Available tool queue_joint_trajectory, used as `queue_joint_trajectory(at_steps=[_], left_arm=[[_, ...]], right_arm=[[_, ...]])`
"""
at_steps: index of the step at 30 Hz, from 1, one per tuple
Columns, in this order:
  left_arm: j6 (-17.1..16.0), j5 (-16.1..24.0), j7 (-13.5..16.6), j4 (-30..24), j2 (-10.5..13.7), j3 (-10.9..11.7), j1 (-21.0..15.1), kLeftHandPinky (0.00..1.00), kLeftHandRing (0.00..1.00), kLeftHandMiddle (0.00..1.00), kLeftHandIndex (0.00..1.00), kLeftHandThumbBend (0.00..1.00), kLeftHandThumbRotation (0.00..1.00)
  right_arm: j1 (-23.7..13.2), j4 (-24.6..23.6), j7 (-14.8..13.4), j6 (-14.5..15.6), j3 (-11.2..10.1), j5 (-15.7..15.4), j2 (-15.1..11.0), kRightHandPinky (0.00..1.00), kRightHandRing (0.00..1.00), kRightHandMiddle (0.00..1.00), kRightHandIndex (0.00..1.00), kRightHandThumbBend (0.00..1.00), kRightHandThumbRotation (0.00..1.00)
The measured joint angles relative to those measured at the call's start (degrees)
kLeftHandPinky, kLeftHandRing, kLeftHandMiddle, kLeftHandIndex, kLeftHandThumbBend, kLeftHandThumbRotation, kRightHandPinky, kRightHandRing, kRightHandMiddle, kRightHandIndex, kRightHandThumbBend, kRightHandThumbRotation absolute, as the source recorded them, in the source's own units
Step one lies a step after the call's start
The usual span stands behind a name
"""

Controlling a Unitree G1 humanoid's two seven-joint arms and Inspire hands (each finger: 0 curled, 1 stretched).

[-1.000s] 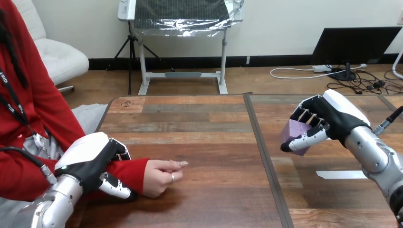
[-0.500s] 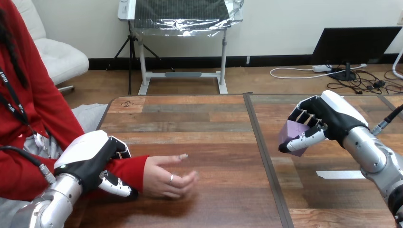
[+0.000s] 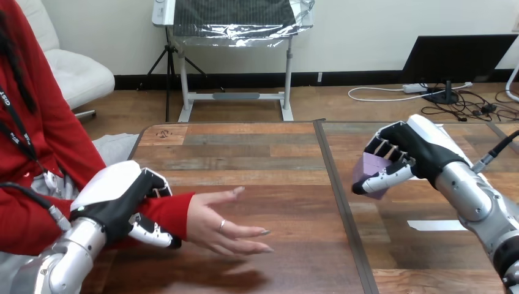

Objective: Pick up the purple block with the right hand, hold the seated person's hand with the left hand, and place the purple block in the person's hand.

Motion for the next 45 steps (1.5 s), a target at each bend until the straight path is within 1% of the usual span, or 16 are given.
queue_joint_trajectory(at_steps=[8,19,29,36,45], left_arm=[[0.1,-0.5,-0.7,-2.3,0.0,0.9,0.0,0.24,0.30,0.37,0.39,0.83,0.00],[0.2,-1.3,-1.0,-5.0,-0.1,1.6,-0.6,0.24,0.29,0.37,0.38,0.81,0.00],[0.2,-1.8,-1.1,-5.2,-0.3,1.6,-2.1,0.25,0.30,0.37,0.38,0.80,0.00],[0.7,-1.8,-1.3,-5.3,-0.7,1.6,-3.2,0.25,0.30,0.37,0.39,0.80,0.00],[1.0,-1.8,-1.3,-5.3,-1.2,1.6,-4.5,0.24,0.30,0.37,0.39,0.80,0.00]], right_arm=[[0.0,-0.9,0.4,-0.7,-0.8,1.3,1.2,0.39,0.41,0.45,0.46,0.82,0.00],[0.0,-3.2,0.6,-2.5,-1.2,2.2,2.4,0.38,0.40,0.44,0.45,0.83,0.00],[0.1,-5.6,1.5,-3.6,-1.3,3.4,3.5,0.37,0.39,0.44,0.45,0.83,0.00],[0.3,-7.9,2.2,-3.7,-1.3,3.9,4.0,0.36,0.39,0.44,0.44,0.82,0.00],[1.0,-11.5,3.3,-3.7,-1.3,4.3,4.4,0.33,0.35,0.42,0.44,0.80,0.00]])
